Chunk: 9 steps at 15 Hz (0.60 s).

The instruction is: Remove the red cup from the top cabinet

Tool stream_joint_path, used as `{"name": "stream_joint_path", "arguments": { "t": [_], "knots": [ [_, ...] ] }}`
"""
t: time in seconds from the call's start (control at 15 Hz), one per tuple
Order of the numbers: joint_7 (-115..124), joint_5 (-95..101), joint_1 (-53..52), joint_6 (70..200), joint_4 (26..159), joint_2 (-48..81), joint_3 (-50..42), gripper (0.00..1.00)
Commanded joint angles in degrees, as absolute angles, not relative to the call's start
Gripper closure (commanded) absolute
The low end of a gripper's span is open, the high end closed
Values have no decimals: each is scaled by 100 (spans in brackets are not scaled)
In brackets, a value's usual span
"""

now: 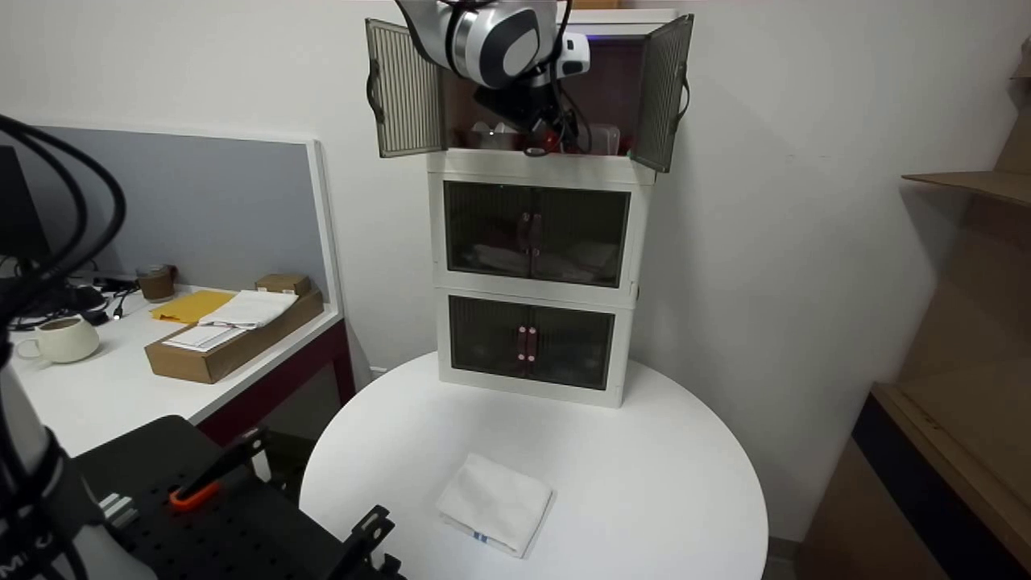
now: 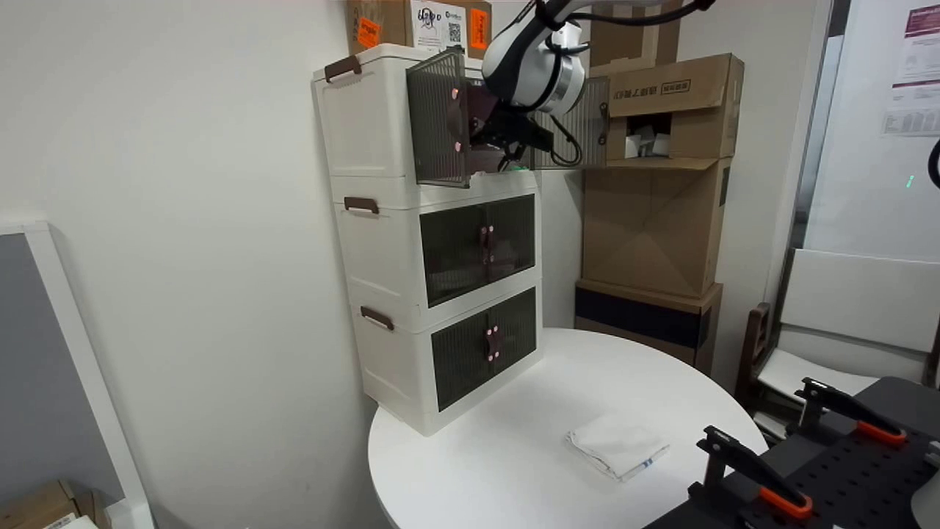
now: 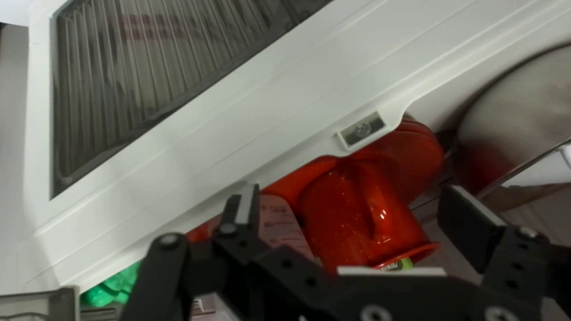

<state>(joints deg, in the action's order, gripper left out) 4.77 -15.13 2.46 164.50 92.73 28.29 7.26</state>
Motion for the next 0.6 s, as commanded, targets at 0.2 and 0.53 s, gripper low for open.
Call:
{"name": "stream_joint_path", "arguments": {
  "t": [0.2,0.53],
  "knots": [
    [370,-1596,295,16160,8458,3315,877,0],
    [394,-1558,255,16049,8143,3518,848,27]
  ]
}}
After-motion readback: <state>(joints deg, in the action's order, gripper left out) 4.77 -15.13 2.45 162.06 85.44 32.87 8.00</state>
